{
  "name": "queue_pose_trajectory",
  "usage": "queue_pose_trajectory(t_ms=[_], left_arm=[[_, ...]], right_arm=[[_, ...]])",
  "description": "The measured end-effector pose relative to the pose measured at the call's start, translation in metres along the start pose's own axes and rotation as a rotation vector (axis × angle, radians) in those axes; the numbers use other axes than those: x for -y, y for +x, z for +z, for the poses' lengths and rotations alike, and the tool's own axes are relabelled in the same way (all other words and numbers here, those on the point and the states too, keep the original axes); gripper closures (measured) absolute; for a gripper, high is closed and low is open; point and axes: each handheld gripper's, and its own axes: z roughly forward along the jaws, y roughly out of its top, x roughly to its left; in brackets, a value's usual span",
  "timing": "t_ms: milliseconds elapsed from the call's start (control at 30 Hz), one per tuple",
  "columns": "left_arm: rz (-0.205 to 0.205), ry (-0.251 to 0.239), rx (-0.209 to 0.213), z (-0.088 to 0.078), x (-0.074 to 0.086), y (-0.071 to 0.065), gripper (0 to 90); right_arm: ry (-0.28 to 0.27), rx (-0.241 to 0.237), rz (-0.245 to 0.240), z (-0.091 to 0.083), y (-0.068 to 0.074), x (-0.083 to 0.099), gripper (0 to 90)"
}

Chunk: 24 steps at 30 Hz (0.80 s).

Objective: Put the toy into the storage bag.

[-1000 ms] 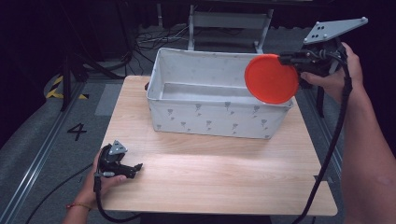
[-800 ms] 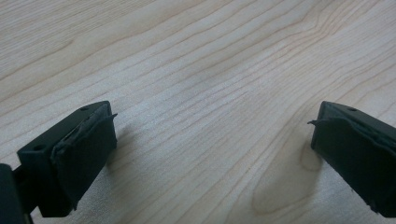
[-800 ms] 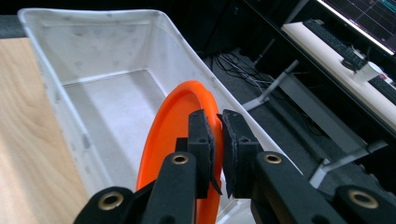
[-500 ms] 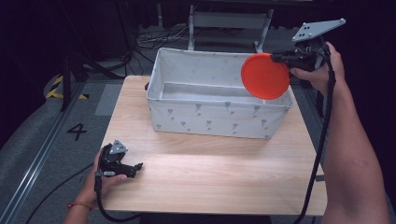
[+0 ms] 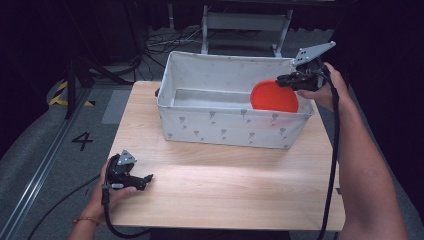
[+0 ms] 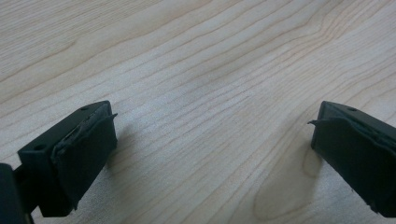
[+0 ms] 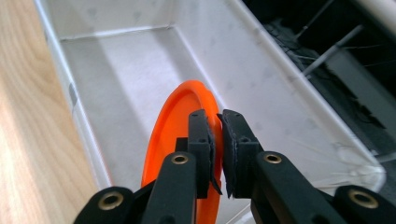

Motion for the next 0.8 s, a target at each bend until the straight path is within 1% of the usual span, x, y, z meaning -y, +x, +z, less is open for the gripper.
queue_pose_trajectory(t_ms=[67,100,133,200,233,267,300,400,467,567,633,667,700,733,800], left_arm=[[0.000,0.000,0.000,0.000,0.000,0.000,0.5],[0.000,0.000,0.000,0.000,0.000,0.000,0.5],[0.000,0.000,0.000,0.000,0.000,0.000,0.5],[0.001,0.000,-0.001,0.000,0.000,0.000,0.5],[0.000,0.000,0.000,0.000,0.000,0.000,0.5],[0.000,0.000,0.000,0.000,0.000,0.000,0.5],[0.000,0.000,0.000,0.000,0.000,0.000,0.5],[0.000,0.000,0.000,0.000,0.000,0.000,0.5],[0.001,0.000,0.000,0.000,0.000,0.000,0.5],[0.000,0.000,0.000,0.000,0.000,0.000,0.5],[0.000,0.000,0.000,0.000,0.000,0.000,0.5],[0.000,0.000,0.000,0.000,0.000,0.000,0.5],[0.000,0.000,0.000,0.000,0.000,0.000,0.5],[0.000,0.000,0.000,0.000,0.000,0.000,0.5],[0.001,0.000,0.000,0.000,0.000,0.000,0.5]], right_arm=[[0.039,-0.027,-0.012,0.007,0.002,0.002,82.8],[0.039,-0.027,-0.012,0.007,0.002,0.002,82.8],[0.061,-0.035,-0.018,0.010,0.004,0.003,82.8],[0.108,-0.055,-0.048,0.017,0.007,0.006,82.9],[0.145,-0.063,-0.061,0.022,0.008,0.009,82.8],[0.158,-0.074,-0.072,0.024,0.009,0.010,82.9],[0.158,-0.074,-0.072,0.024,0.009,0.010,82.9],[0.195,-0.101,-0.090,0.027,0.009,0.013,82.8],[0.222,-0.108,-0.097,0.028,0.009,0.014,82.8],[0.246,-0.129,-0.095,0.031,0.008,0.017,82.6],[0.277,-0.149,-0.095,0.035,0.008,0.019,82.6],[0.290,-0.151,-0.099,0.036,0.009,0.020,82.6],[0.321,-0.151,-0.103,0.039,0.009,0.022,82.6],[0.334,-0.152,-0.107,0.041,0.009,0.022,82.5],[0.365,-0.168,-0.111,0.044,0.009,0.023,82.4]])
